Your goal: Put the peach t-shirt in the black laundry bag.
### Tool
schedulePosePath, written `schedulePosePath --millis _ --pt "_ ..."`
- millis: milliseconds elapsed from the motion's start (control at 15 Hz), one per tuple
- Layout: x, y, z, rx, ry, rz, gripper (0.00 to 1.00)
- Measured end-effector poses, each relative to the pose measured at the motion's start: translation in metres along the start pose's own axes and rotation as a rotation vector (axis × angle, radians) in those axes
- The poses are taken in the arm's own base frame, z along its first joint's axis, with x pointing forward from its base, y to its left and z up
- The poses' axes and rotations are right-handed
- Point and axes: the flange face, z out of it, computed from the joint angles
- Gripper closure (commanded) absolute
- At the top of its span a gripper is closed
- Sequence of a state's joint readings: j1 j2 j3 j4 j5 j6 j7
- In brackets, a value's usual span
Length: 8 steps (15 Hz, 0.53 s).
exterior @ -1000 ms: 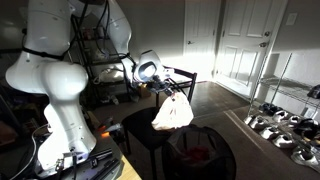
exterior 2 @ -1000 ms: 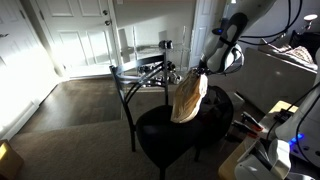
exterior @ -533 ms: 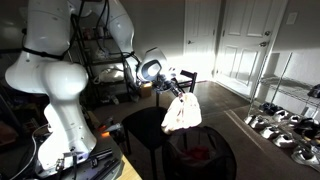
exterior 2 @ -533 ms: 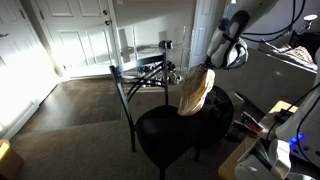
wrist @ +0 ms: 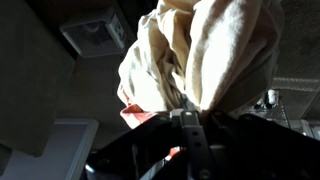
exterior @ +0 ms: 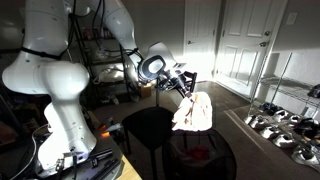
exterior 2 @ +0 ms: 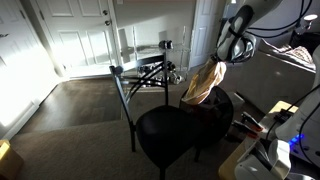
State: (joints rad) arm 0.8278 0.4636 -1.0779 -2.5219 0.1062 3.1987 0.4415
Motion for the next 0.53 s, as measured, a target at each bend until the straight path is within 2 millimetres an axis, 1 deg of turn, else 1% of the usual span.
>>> schedulePosePath --millis 133,200,333,533 --pt "0.007 0.014 -0.006 -0.019 0.018 0.032 0.98" --pt "0.009 0.017 -0.008 -0.022 0.024 0.039 0.98" --pt "0.009 0.014 -0.011 -0.019 0.030 0.043 0.98" --pt "0.005 0.003 -0.015 -0.006 0.033 0.057 0.98"
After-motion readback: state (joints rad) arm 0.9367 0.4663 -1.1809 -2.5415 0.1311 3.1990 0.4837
